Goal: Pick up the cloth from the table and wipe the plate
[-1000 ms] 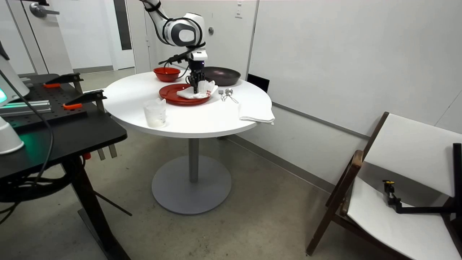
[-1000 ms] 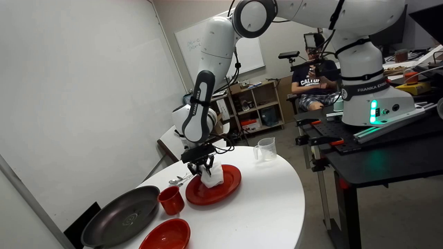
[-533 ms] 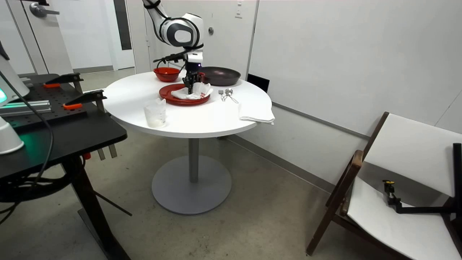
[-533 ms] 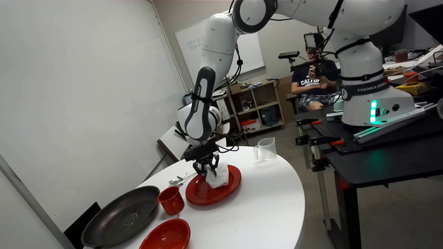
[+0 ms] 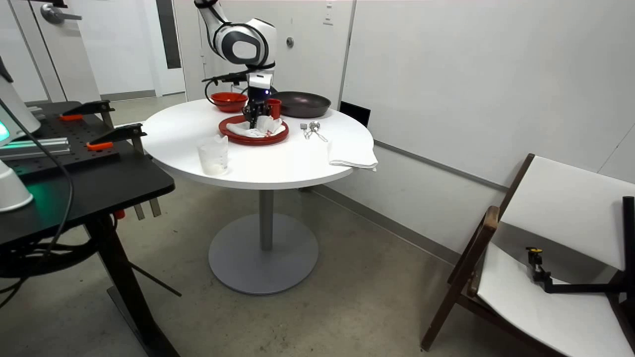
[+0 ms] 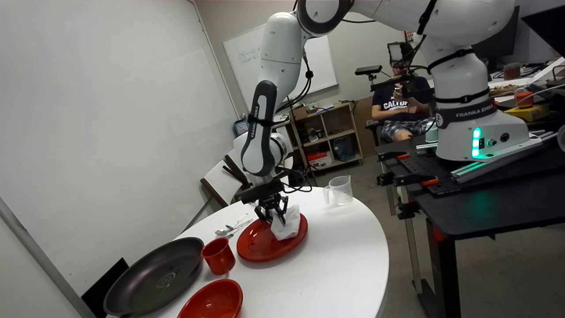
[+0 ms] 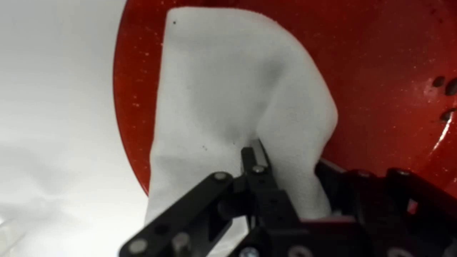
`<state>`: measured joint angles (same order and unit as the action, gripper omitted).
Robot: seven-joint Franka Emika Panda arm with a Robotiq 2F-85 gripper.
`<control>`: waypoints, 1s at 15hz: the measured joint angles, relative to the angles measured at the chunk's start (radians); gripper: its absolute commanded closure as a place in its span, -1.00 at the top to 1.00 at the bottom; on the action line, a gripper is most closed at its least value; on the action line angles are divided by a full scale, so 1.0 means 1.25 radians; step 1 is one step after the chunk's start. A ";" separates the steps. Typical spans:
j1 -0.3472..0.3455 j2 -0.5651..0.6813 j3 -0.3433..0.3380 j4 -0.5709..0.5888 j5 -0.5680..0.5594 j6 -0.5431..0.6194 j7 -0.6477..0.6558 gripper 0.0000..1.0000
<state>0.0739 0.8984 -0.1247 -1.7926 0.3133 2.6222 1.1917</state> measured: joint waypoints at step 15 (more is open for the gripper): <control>0.047 0.054 0.005 0.162 -0.082 0.018 0.004 -0.88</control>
<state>0.1328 0.9655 -0.1191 -1.5902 0.2110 2.6444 1.1962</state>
